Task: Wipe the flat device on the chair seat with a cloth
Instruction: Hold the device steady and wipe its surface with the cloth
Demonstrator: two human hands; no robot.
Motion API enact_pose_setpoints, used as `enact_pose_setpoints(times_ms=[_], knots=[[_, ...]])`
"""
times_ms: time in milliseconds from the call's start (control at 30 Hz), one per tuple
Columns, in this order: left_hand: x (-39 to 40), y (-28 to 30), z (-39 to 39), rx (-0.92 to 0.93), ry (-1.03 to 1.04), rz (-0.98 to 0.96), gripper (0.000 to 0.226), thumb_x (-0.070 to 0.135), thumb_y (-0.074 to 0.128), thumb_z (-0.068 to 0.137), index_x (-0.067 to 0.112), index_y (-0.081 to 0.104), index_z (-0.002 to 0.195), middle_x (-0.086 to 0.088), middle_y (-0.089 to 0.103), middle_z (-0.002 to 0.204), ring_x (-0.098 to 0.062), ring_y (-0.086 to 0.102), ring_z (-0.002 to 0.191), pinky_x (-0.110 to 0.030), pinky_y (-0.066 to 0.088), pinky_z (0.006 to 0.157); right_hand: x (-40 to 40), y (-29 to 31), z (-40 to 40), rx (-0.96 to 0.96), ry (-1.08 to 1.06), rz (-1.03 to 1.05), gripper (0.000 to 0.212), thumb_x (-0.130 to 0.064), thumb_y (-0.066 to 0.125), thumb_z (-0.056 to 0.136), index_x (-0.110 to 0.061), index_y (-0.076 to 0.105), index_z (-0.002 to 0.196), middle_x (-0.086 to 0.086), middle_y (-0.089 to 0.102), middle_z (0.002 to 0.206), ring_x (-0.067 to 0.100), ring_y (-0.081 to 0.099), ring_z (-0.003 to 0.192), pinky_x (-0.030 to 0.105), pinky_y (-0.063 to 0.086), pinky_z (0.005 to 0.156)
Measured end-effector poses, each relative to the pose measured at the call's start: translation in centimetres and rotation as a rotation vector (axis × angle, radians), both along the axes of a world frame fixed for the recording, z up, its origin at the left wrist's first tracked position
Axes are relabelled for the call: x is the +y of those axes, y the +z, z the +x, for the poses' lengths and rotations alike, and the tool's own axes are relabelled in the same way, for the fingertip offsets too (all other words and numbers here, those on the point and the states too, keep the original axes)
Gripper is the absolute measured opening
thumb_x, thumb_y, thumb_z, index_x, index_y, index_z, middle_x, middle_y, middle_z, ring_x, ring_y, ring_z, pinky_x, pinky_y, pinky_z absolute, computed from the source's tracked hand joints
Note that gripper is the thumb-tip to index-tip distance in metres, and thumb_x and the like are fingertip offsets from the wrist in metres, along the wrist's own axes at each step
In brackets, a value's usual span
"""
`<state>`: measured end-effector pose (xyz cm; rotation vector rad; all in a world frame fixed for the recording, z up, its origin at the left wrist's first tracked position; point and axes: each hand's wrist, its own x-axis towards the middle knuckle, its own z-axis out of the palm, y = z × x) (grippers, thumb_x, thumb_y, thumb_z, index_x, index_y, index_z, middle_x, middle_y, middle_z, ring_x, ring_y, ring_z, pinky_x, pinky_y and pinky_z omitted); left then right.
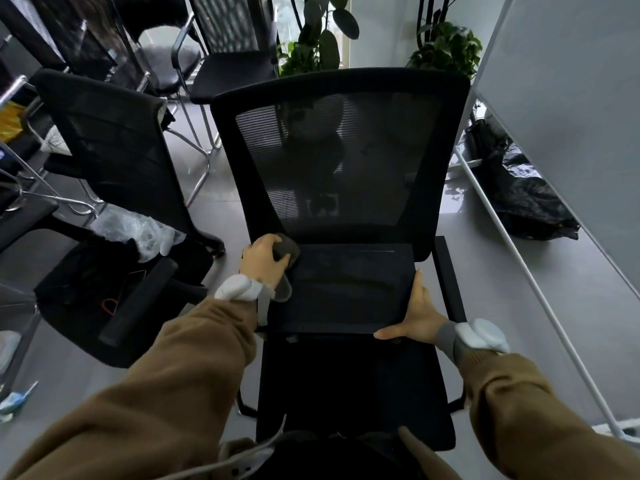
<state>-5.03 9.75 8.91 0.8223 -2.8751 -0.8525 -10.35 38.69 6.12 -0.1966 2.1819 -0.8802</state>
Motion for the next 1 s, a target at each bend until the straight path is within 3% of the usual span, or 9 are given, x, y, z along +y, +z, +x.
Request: enact_pose_setpoints(times_ms=[133, 467, 733, 1000], knots=[[0.3, -0.4, 3.5, -0.003, -0.145, -0.02, 0.041, 0.015, 0.065, 0.082, 0.005, 0.055, 0.121, -0.016, 0.054, 0.134, -0.035, 0.046, 0.127, -0.042, 0.034, 0.11, 0.1, 0.0, 0.0, -0.019, 0.004, 0.004, 0.157, -0.033, 0.092, 0.05, -0.019, -0.037, 0.138, 0.009, -0.001, 0.156, 0.027, 0.008, 0.146, 0.044, 0.02, 0.118], [0.9, 0.1, 10.0, -0.106, -0.319, 0.032, 0.04, 0.012, 0.068, 0.081, 0.006, 0.06, 0.119, -0.012, 0.051, 0.137, -0.031, 0.043, 0.13, -0.038, 0.031, 0.113, 0.2, -0.1, 0.3, -0.02, 0.005, 0.003, 0.157, -0.034, 0.091, 0.049, -0.021, -0.037, 0.138, 0.007, -0.002, 0.156, 0.028, 0.009, 0.145, 0.043, 0.021, 0.118], [0.1, -0.1, 7.6, -0.078, -0.352, -0.022, 0.033, 0.01, 0.068, 0.081, 0.006, 0.065, 0.113, -0.013, 0.055, 0.132, -0.033, 0.045, 0.126, -0.04, 0.032, 0.112, 0.0, 0.0, 0.1, -0.001, -0.011, -0.012, 0.156, -0.035, 0.092, 0.049, -0.021, -0.034, 0.14, 0.008, 0.0, 0.156, 0.028, 0.011, 0.145, 0.045, 0.02, 0.118], [-0.7, -0.2, 1.5, -0.089, -0.217, -0.064, 0.035, 0.013, 0.063, 0.084, 0.005, 0.06, 0.117, -0.016, 0.052, 0.134, -0.036, 0.045, 0.125, -0.043, 0.033, 0.11, 0.2, 0.1, 0.2, 0.066, -0.008, -0.045, 0.15, -0.036, 0.092, 0.046, -0.02, -0.018, 0.147, 0.013, 0.013, 0.154, 0.029, 0.016, 0.143, 0.05, 0.022, 0.116]])
